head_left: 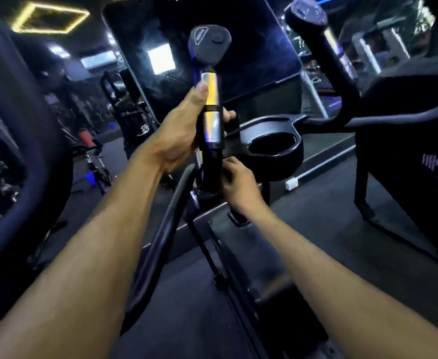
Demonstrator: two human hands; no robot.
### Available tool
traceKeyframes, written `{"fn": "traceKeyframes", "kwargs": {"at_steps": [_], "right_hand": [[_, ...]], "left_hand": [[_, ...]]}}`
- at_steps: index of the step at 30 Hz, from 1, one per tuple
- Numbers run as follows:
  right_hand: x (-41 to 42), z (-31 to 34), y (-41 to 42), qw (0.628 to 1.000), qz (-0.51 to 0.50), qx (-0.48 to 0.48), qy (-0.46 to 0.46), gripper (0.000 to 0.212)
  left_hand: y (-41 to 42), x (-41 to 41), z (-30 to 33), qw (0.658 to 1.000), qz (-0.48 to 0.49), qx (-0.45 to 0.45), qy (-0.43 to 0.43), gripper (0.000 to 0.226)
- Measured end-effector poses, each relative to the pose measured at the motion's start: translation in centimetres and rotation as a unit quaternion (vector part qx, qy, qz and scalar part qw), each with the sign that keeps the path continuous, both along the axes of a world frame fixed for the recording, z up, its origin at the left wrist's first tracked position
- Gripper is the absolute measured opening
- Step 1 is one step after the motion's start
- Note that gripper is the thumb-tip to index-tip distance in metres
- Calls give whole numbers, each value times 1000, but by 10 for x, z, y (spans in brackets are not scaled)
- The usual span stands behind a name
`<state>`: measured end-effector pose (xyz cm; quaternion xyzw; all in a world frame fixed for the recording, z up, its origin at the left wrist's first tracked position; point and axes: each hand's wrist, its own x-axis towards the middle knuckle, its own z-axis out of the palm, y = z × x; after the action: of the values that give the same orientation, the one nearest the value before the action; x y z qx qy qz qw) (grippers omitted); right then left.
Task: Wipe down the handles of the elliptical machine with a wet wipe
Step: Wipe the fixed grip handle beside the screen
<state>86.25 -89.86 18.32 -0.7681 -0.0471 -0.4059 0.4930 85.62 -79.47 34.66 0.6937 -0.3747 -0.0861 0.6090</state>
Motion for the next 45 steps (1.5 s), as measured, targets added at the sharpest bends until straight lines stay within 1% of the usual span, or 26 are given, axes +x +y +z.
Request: {"fn": "traceKeyframes", "kwargs": {"at_steps": [1, 3, 4, 5, 6, 8, 11, 13, 15, 17, 19, 20, 22, 25, 28, 30, 32, 33, 34, 35, 37, 39, 41, 42, 43, 45], "right_hand": [[2, 0, -3, 999, 16, -32, 9, 22], [6, 4, -7, 990, 49, -132, 29, 30], [7, 9, -11, 986, 67, -151, 36, 31], [8, 13, -14, 984, 82, -157, 34, 28], [8, 16, -17, 984, 87, -157, 19, 24], [0, 18, -18, 987, 96, -128, -14, 30], [-11, 4, -14, 986, 162, -11, 31, 39], [-12, -2, -11, 980, 194, 16, 52, 41], [-9, 1, -14, 978, 206, 10, 24, 41], [-3, 6, -18, 983, 178, -53, -12, 38], [4, 7, -18, 983, 149, -102, -42, 28], [6, 6, -18, 982, 144, -107, -54, 23], [7, 7, -13, 985, 151, -70, -51, 22], [-1, 6, -7, 982, 189, 11, 5, 30], [-24, 10, 1, 978, 199, 40, 58, 38], [-42, 22, 1, 975, 196, 41, 97, 43], [-59, 39, 1, 971, 203, 25, 127, 37], [-65, 48, 0, 965, 221, 37, 135, 33], [-70, 55, -2, 955, 249, 68, 146, 33], [-74, 60, -3, 936, 288, 118, 163, 39], [-78, 66, -5, 890, 352, 231, 174, 48], [-80, 72, -6, 853, 382, 316, 163, 45], [-80, 75, -3, 827, 394, 369, 156, 42], [-81, 73, -1, 828, 386, 377, 151, 41], [-82, 69, 1, 837, 371, 374, 145, 39], [-84, 59, 8, 877, 320, 335, 127, 32]], "left_hand": [[-1, 1, -1, 1000, 4, 2, 0, 51], [0, 2, -2, 1000, 14, 3, -7, 56], [0, 3, -2, 1000, 16, 5, -10, 56], [0, 2, -2, 1000, 15, 9, -11, 55], [0, 1, -2, 1000, 12, 10, -10, 52], [0, -2, -1, 1000, 10, 6, -3, 47], [1, -3, -2, 1000, 3, 0, -3, 48], [2, -4, -3, 1000, 8, 1, -3, 48], [3, -4, -3, 1000, 8, 4, -2, 47], [3, -4, -3, 1000, 9, 9, -4, 48], [4, -2, -3, 1000, 10, 9, -6, 49], [4, -2, -3, 1000, 8, 10, -7, 49], [4, -2, -3, 1000, 4, 10, -8, 50], [4, -1, -3, 1000, 4, 10, -8, 50], [4, -1, -3, 1000, 1, 7, -7, 49], [4, -2, -2, 1000, 4, 7, -10, 48], [5, -3, -2, 1000, 4, 9, -11, 48], [4, -3, -2, 1000, 2, 10, -12, 48], [3, -3, -2, 1000, 3, 11, -12, 48], [3, -2, -2, 1000, 4, 11, -11, 48], [3, -2, -3, 1000, 13, 8, -8, 48], [4, -2, -3, 1000, 22, 8, -8, 49], [4, -3, -2, 999, 35, 22, -17, 47], [4, -3, -2, 999, 40, 29, -21, 47], [3, -3, -2, 998, 41, 29, -23, 47], [2, -4, -3, 999, 40, 17, -15, 50]]}}
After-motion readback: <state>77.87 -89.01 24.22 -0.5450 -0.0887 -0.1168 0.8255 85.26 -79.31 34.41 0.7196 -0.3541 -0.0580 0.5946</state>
